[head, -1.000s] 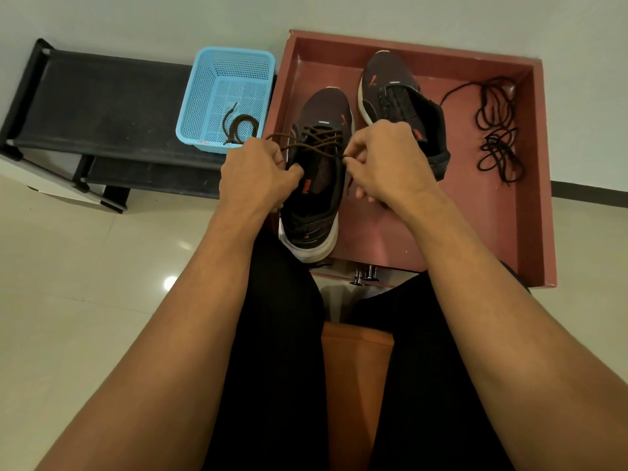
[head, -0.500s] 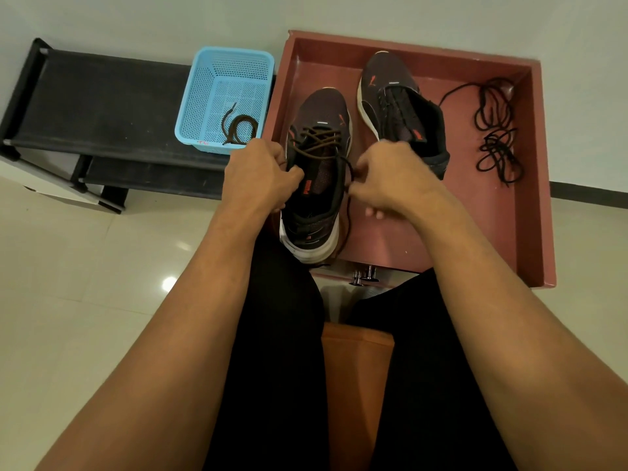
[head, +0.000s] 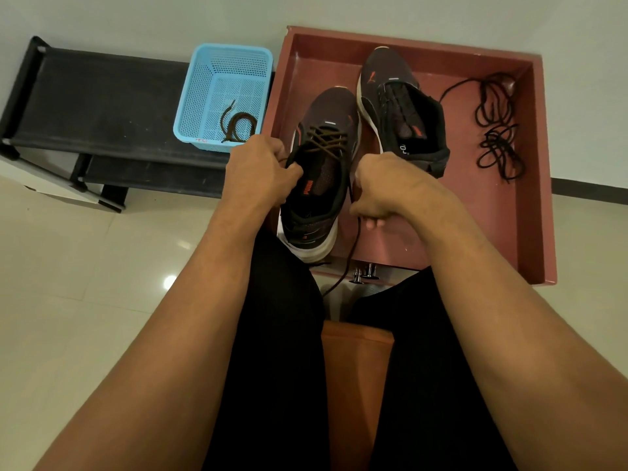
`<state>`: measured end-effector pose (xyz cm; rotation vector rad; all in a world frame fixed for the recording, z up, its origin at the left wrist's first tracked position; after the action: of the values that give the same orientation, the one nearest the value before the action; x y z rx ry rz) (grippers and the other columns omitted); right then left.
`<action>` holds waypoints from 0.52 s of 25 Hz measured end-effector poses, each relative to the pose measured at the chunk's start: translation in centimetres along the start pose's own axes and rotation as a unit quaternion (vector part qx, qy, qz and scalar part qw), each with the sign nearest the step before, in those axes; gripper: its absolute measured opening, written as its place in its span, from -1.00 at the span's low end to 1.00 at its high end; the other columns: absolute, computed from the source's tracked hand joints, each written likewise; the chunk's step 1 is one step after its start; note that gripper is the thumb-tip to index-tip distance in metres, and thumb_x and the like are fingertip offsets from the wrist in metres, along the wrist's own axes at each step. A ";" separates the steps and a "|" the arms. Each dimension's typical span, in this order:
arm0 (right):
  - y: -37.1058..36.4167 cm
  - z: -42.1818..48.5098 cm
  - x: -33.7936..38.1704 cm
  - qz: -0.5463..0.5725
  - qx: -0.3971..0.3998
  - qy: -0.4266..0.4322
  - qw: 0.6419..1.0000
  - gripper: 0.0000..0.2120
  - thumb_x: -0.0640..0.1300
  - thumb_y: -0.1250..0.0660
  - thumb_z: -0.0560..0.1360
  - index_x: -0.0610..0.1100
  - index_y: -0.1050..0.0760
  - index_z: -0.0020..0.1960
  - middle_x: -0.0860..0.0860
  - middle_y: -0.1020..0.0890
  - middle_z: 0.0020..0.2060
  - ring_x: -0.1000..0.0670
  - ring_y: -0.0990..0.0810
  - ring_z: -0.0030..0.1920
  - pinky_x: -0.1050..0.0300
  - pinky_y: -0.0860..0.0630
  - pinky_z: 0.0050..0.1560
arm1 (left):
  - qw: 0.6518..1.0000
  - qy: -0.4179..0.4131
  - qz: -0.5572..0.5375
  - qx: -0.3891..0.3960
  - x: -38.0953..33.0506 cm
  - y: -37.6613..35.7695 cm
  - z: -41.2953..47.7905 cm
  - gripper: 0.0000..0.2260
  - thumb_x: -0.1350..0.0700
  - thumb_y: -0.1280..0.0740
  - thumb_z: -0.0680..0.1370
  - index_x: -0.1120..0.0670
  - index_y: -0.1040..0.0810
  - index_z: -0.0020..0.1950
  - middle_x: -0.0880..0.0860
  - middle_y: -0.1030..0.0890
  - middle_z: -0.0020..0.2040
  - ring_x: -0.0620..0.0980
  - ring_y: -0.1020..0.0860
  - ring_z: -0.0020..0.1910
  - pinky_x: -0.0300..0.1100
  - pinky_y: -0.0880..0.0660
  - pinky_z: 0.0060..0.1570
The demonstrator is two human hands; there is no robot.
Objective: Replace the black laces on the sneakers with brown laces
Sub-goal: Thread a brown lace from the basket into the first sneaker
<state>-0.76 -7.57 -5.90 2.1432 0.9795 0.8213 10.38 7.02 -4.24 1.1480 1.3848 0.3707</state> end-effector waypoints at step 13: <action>1.4 -1.6 -0.9 0.111 -0.016 -0.026 0.993 -0.84 -0.05 -0.40 0.59 -0.15 -0.59 -0.04 -0.01 -0.71 -0.43 0.01 -0.73 -0.42 0.27 -0.51 -0.48 | 0.996 0.034 -0.070 0.045 -0.7 -1.3 -0.7 -0.71 0.06 -0.40 0.63 0.07 -0.41 -0.23 0.09 -0.62 -0.46 -0.12 -0.61 -0.57 -0.36 -0.41 -0.59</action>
<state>-1.83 -8.56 -4.14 2.2628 0.7044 0.8740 9.13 6.16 -4.73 1.1116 1.5451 0.2502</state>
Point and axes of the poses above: each hand's wrist, its own z-axis towards the middle knuckle, its own y-axis out of the back of the hand, x = y × z, the point moved 9 cm from there along z, towards the middle knuckle
